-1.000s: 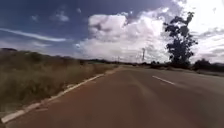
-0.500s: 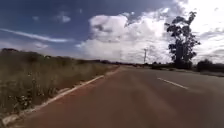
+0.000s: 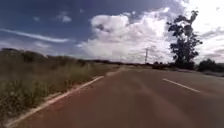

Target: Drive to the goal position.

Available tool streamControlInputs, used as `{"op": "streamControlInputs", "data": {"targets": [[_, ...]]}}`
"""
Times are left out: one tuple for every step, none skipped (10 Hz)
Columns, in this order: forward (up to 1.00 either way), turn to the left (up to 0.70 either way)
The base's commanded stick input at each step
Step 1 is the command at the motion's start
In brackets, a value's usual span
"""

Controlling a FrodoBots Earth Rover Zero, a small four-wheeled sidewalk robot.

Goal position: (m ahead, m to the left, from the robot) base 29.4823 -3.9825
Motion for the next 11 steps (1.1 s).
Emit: {"op": "streamControlInputs", "data": {"targets": [[1.00, 0.00], [1.00, 0.00], [1.00, 0.00], [1.00, 0.00], [1.00, 0.00], [1.00, 0.00], [1.00, 0.00], [1.00, 0.00], [1.00, -0.28], [1.00, -0.32], [1.00, -0.36]]}}
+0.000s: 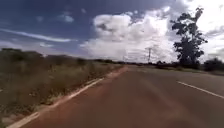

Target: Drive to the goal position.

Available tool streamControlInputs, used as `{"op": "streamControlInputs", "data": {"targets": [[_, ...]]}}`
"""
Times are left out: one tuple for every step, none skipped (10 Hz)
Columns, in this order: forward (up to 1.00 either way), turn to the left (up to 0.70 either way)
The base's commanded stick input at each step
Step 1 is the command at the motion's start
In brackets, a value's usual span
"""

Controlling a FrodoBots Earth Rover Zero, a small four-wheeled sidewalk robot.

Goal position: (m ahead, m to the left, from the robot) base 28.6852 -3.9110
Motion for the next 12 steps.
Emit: {"op": "streamControlInputs", "data": {"targets": [[1.00, -0.39], [1.00, -0.26], [1.00, -0.14], [1.00, -0.01], [1.00, -0.10], [1.00, -0.21], [1.00, -0.31], [1.00, 0.00], [1.00, 0.00], [1.00, 0.00], [1.00, -0.40], [1.00, -0.40]]}}
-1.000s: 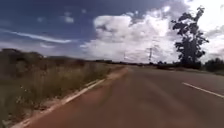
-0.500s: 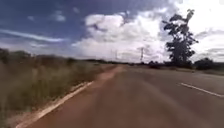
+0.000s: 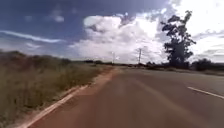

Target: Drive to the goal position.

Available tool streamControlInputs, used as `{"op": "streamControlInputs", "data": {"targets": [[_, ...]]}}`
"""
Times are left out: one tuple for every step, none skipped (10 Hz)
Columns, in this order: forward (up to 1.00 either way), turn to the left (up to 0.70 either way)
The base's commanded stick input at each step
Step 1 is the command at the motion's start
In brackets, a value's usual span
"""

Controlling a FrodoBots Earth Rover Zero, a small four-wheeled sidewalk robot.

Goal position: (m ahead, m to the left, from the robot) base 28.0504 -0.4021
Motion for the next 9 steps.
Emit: {"op": "streamControlInputs", "data": {"targets": [[1.00, -0.40], [1.00, 0.00], [1.00, 0.00], [1.00, 0.00], [1.00, 0.00], [1.00, 0.00], [1.00, 0.00], [1.00, 0.00], [1.00, 0.00]]}}
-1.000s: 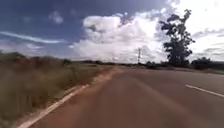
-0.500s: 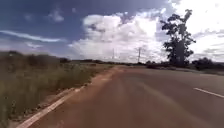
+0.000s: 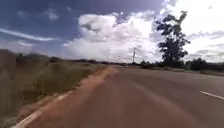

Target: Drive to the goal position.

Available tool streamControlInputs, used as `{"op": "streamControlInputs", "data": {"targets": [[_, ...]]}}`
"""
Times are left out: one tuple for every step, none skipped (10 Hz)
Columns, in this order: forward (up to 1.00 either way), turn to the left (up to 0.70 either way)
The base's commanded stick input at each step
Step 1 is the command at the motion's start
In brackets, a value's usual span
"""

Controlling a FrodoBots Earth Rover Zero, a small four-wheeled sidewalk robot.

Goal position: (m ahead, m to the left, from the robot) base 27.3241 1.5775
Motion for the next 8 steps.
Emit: {"op": "streamControlInputs", "data": {"targets": [[1.00, 0.00], [1.00, 0.00], [1.00, 0.00], [1.00, 0.00], [1.00, 0.00], [1.00, 0.00], [1.00, 0.00], [1.00, 0.00]]}}
